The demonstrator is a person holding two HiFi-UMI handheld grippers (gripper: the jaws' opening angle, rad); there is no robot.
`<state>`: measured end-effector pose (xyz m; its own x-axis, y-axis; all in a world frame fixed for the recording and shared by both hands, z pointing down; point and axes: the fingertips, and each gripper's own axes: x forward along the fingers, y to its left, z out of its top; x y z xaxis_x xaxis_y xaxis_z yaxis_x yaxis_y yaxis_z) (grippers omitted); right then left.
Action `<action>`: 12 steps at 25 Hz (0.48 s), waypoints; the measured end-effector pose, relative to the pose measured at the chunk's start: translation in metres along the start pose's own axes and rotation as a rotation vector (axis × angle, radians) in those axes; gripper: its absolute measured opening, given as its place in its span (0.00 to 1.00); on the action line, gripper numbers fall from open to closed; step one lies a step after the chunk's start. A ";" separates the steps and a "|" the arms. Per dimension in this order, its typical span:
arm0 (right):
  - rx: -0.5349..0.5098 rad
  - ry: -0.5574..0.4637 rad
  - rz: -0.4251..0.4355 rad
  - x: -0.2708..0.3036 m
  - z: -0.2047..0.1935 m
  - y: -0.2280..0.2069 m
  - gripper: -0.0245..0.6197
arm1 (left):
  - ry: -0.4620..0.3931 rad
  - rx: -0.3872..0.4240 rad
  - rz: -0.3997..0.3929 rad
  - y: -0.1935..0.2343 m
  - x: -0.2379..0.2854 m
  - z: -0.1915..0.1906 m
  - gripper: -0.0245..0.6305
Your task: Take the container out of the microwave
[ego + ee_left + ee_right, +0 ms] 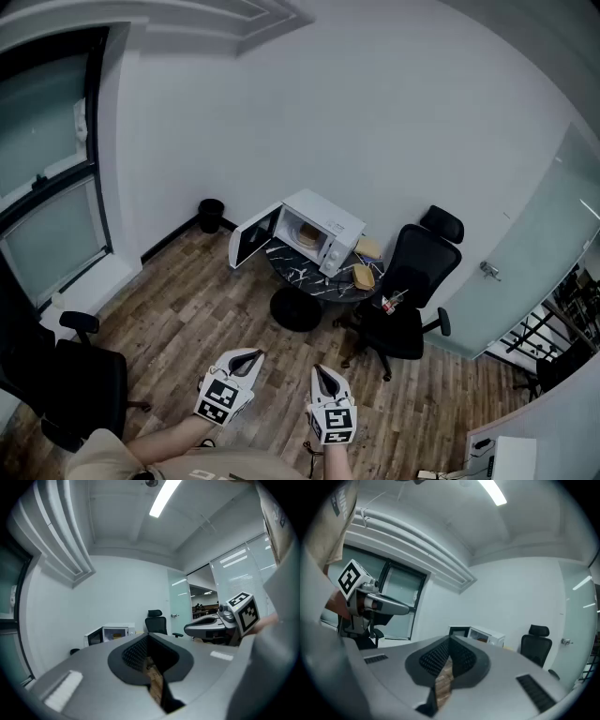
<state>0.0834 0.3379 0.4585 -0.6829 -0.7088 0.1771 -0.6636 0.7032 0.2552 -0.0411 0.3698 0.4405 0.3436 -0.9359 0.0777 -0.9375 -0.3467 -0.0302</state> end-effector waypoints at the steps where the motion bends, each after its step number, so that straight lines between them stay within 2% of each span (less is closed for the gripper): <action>1: 0.031 -0.005 -0.007 0.000 -0.002 0.004 0.05 | 0.013 0.010 0.001 0.000 -0.001 -0.007 0.05; 3: 0.107 -0.021 -0.022 0.000 -0.003 0.014 0.05 | 0.036 0.020 0.005 0.000 -0.002 -0.019 0.05; 6: 0.190 -0.027 -0.041 0.004 -0.009 0.031 0.05 | 0.056 -0.014 0.006 0.000 -0.006 -0.035 0.05; 12: 0.168 0.026 -0.005 0.014 -0.021 0.048 0.05 | 0.028 -0.017 -0.017 -0.002 -0.005 -0.032 0.05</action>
<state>0.0486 0.3602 0.4936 -0.6731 -0.7118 0.2009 -0.7100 0.6979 0.0940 -0.0425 0.3775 0.4723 0.3576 -0.9278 0.1059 -0.9326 -0.3608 -0.0118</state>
